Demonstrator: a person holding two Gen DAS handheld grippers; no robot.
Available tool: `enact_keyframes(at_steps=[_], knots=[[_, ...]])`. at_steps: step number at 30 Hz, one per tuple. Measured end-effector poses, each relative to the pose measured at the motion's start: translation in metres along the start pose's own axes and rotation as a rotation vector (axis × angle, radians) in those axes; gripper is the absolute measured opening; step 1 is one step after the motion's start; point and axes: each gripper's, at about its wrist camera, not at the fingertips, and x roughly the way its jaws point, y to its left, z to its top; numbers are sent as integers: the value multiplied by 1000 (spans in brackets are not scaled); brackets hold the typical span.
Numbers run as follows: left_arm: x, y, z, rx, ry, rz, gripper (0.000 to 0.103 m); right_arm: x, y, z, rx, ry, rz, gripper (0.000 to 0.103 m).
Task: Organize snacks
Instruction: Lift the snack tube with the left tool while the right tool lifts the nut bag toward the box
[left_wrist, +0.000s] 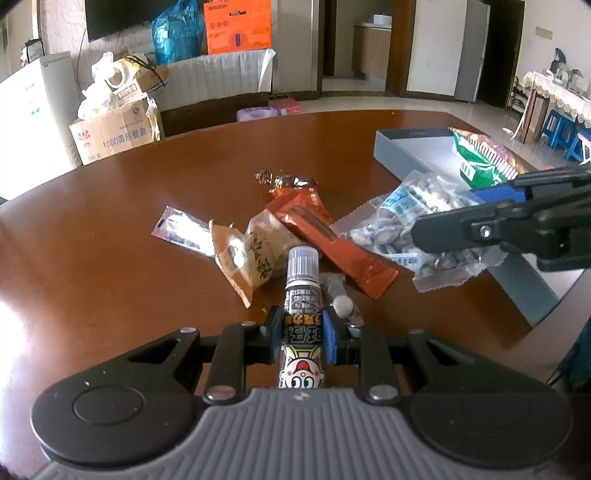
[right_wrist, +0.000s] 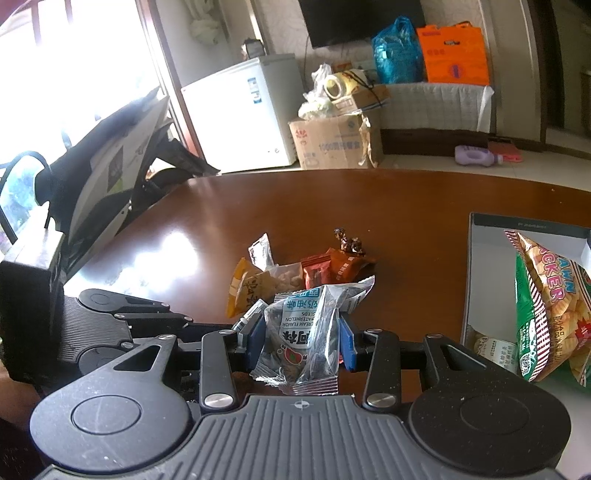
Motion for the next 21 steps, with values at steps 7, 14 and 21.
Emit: enact_keyframes(at_steps=[7,14,21], knots=[[-9,-3,3,-3,-33,0,20,-3,-1,1,3,-11,-7,42],[-16,-10,10,-1,-59,-7,20,-9,-1,1,0,-29,-17,42],[-25,-20,18,3,-97,-20,20,-19,-6,2,18,-62,-31,42]])
